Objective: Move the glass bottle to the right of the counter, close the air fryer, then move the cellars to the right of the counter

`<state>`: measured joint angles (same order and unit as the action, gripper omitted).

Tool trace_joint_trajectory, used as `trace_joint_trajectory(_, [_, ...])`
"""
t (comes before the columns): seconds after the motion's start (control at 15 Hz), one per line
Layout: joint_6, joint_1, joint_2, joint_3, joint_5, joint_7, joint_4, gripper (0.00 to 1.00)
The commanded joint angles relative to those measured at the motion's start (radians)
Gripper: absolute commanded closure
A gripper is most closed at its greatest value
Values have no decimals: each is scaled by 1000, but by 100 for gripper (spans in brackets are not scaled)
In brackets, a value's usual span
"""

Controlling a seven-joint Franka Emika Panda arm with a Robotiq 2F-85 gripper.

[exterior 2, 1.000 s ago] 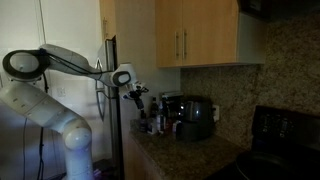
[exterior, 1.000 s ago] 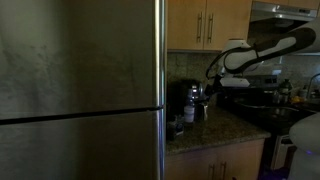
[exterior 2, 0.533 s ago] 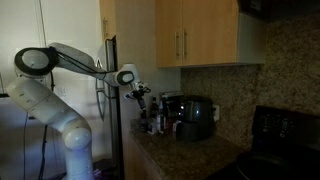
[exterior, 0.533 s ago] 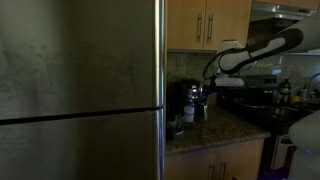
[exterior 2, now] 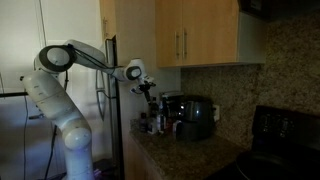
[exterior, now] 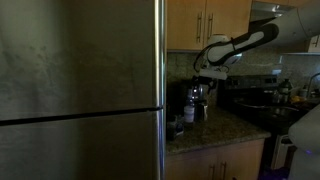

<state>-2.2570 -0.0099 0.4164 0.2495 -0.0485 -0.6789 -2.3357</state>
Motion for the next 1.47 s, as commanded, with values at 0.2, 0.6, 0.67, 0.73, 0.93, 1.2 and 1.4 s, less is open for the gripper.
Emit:
trace_joint_trajectory(0.2, [-105,-27,-92,30,100,-120,21,0])
trace_joint_trajectory(0.6, [-268,-23,-252,24,278,-298,97,0])
trace_joint_trajectory(0.67, [-288,-21,-272,21,323,-339,109,0])
trace_joint_trajectory(0.73, [-296,-17,-292,15,360,-371,124,0])
trace_joint_trajectory(0.93, [-287,-1,-331,-2,470,-477,163,0])
trace_joint_trajectory(1.2, [-247,36,-358,-22,483,-474,192,35])
trace_joint_trajectory(1.4, [-242,51,-361,-31,481,-472,199,59])
